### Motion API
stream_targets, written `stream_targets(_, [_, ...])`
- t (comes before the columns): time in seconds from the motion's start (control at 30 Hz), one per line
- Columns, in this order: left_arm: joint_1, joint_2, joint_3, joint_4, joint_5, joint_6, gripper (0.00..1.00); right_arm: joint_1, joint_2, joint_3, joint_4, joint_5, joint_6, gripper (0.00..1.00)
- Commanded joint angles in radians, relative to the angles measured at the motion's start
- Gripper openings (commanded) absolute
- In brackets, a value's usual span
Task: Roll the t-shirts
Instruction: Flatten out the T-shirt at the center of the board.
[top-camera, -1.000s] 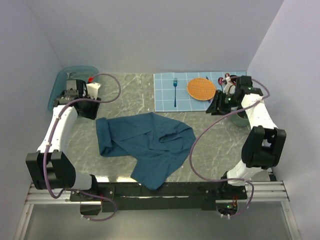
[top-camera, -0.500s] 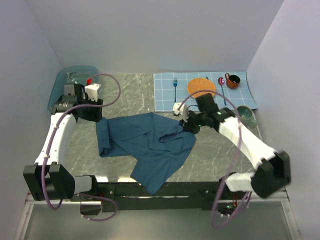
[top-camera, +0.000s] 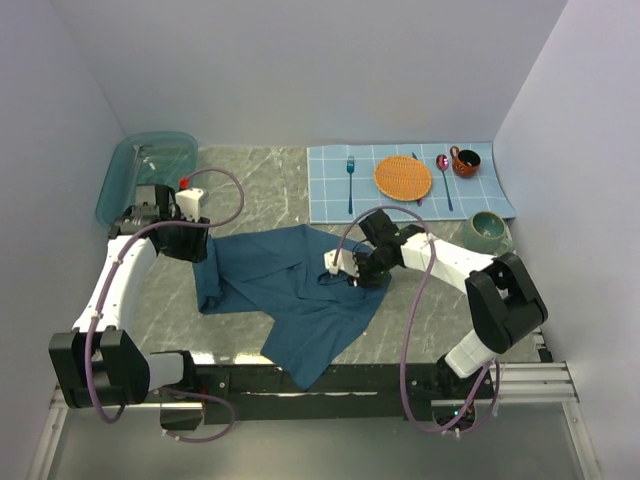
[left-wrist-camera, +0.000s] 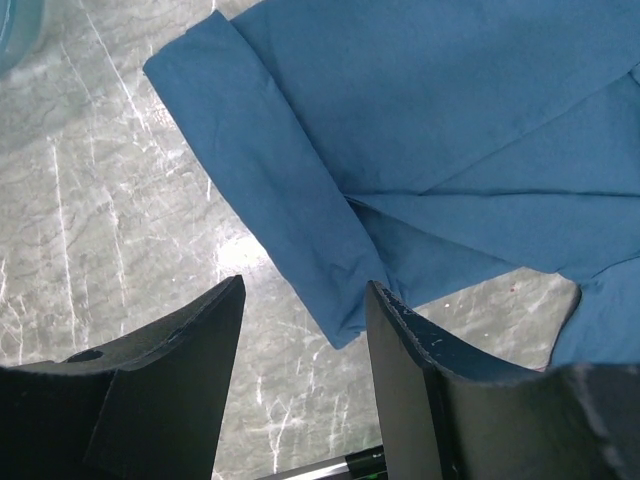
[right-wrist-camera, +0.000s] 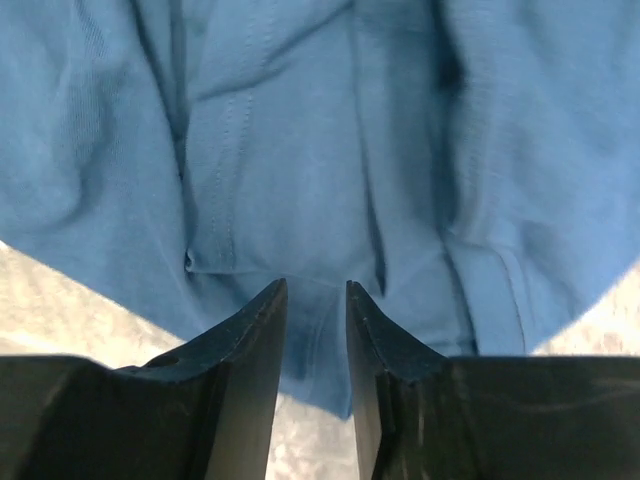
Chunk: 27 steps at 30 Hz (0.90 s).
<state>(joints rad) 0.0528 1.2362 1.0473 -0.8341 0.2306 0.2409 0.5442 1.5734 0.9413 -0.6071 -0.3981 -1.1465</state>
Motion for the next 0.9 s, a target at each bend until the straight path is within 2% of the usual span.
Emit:
stream_targets(0.0, [0.001, -0.026, -0.015, 0.018, 0.006, -0.002, 0.58, 0.033, -0.036, -0.067, 0.05, 0.048, -0.15, 0.39])
stream_targets(0.43, [0.001, 0.0, -0.02, 0.043, 0.016, -0.005, 0.58, 0.071, -0.102, -0.098, -0.065, 0.024, -0.203, 0.41])
stream_targets(0.87, [0.002, -0.006, -0.036, 0.043, 0.013, -0.009, 0.58, 0.112, -0.029, -0.078, 0.026, 0.025, -0.128, 0.4])
